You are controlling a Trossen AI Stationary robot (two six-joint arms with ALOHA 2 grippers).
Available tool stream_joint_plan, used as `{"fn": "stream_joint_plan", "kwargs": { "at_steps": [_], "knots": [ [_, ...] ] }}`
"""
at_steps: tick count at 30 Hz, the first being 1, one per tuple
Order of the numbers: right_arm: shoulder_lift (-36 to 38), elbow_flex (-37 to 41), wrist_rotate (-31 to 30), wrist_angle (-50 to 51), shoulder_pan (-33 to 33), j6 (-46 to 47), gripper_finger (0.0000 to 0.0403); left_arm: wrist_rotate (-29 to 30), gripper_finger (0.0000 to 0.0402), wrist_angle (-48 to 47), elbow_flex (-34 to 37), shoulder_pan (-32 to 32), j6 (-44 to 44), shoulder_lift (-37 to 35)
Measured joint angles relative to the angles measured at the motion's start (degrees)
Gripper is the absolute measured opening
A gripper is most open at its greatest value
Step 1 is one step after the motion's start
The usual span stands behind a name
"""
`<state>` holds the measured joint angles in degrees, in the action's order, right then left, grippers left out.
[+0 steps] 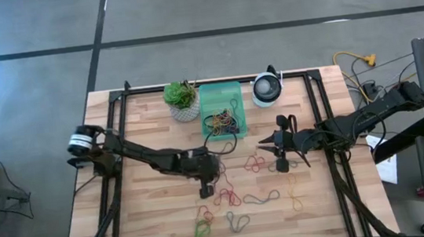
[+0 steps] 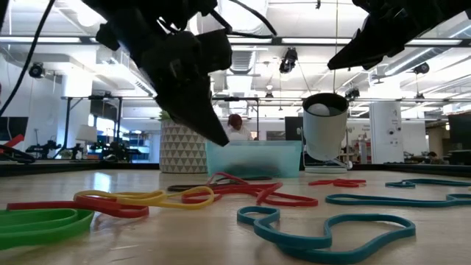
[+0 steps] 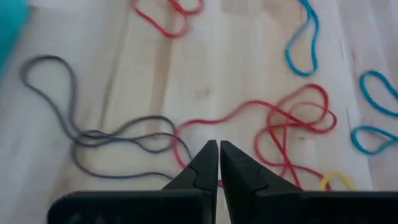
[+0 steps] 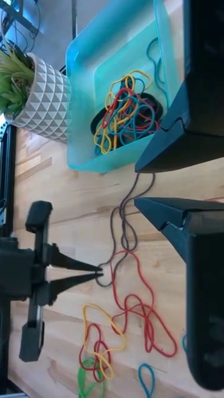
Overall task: Pick and place rubber bands into bin
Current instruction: Put the red rubber band into the green bin
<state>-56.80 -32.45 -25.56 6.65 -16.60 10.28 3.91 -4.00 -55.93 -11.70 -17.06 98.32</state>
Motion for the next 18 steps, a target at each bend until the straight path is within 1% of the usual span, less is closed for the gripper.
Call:
{"fn": "stream_joint_plan", "kwargs": {
  "at_steps": [3, 6, 11, 13, 18],
  "knots": [
    [0.0, 0.0, 0.0, -0.05, 0.0, 0.04, 0.0068, -0.84, 0.0021, -0.22, 0.24, 0.0, 0.0, 0.63],
    [0.0, 0.0, 0.0, -0.07, 0.0, 0.09, 0.0068, -0.66, 0.005, -0.12, 0.39, 0.06, 0.0, 0.77],
    [0.0, 0.0, 0.02, -0.08, 0.0, 0.2, 0.0068, 2.31, 0.0104, -0.05, 0.51, 0.31, -0.12, 0.79],
    [0.0, 0.0, 0.01, -0.07, 0.0, 0.24, 0.0068, 2.59, 0.0122, -0.01, 0.64, 0.52, -0.52, 0.79],
    [0.0, 0.0, 0.02, -0.08, 0.0, 0.22, 0.0068, 2.7, 0.0151, 0.02, 0.92, 0.61, -0.67, 0.85]
  ]
}}
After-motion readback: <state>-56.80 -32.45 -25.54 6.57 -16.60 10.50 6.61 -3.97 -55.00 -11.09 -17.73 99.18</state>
